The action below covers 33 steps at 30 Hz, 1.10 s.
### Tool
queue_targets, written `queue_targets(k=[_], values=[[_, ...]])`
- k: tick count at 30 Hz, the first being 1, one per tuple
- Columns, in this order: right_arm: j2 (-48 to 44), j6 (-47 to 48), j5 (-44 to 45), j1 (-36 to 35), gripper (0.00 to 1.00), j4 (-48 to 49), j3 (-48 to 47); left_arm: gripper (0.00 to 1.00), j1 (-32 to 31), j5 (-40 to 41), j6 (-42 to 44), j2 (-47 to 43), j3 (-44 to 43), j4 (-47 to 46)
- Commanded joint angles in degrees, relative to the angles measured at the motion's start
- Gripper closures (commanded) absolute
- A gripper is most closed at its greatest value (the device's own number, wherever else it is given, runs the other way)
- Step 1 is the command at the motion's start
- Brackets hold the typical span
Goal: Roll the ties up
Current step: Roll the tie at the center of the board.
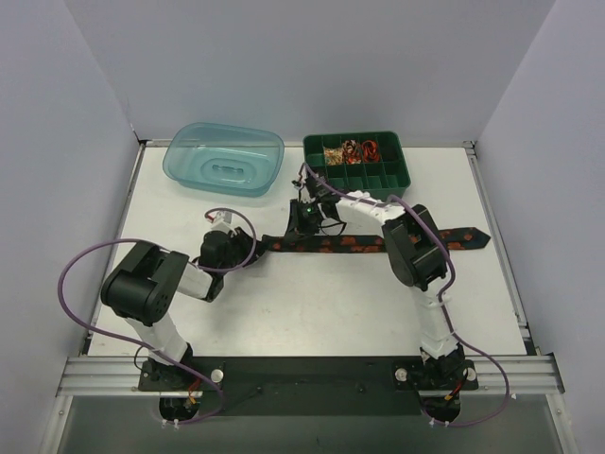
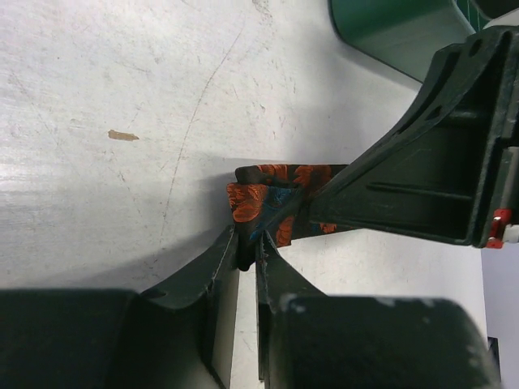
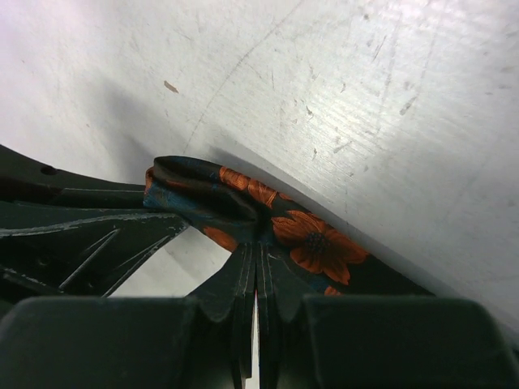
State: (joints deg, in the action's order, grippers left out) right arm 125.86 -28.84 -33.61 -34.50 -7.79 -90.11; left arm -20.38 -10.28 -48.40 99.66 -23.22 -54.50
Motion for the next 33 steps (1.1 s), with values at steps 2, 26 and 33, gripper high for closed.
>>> queue_targets(k=[2, 26, 33], values=[[-7.12, 0.1, 1.78, 1.54, 1.0, -1.0, -0.86, 0.93, 1.22, -0.43, 1.12, -3.06, -3.05, 5.63], [2.89, 1.86, 6.71, -2.24, 1.0, -3.81, -7.8, 1.0, 1.75, 2.2, 2.7, -8.16, -13.95, 30.59], [5.36, 1.33, 7.32, -2.76, 1.0, -4.25, -10.44, 1.0, 1.75, 2.64, 4.81, -8.69, -16.15, 35.42]])
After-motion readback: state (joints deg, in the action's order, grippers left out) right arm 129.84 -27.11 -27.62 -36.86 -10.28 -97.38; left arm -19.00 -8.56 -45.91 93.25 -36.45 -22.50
